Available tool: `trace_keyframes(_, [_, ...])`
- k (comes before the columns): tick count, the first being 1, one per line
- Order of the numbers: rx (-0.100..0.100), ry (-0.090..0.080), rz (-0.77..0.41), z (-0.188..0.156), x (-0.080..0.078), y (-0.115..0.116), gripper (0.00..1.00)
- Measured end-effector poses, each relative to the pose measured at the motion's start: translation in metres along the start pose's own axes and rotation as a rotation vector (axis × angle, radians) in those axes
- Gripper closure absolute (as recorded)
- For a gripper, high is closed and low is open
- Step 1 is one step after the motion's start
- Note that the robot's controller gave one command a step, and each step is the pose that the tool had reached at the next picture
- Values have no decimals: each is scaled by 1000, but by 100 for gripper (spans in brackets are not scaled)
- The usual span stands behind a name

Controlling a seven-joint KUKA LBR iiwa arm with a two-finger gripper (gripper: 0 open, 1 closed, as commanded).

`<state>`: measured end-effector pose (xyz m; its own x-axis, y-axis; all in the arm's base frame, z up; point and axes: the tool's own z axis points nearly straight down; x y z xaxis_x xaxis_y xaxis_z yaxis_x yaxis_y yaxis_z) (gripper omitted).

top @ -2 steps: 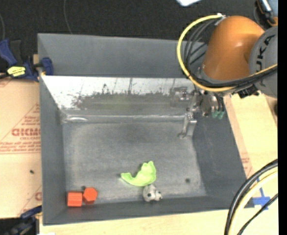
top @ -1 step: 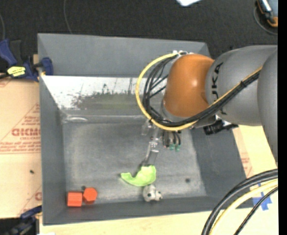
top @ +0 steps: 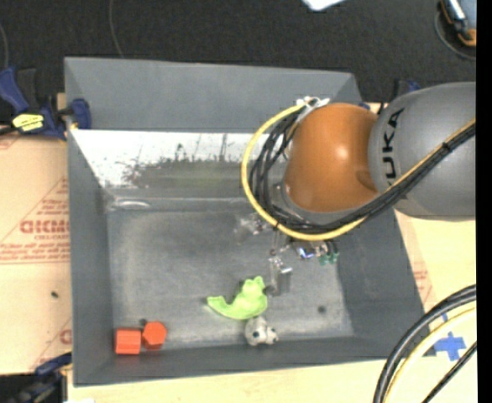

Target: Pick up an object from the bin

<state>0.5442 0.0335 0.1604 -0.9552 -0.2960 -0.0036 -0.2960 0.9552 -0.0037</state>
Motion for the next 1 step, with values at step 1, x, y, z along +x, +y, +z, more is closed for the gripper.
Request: trace_keyframes(1, [-8, 10, 53, 27, 32, 18, 0])
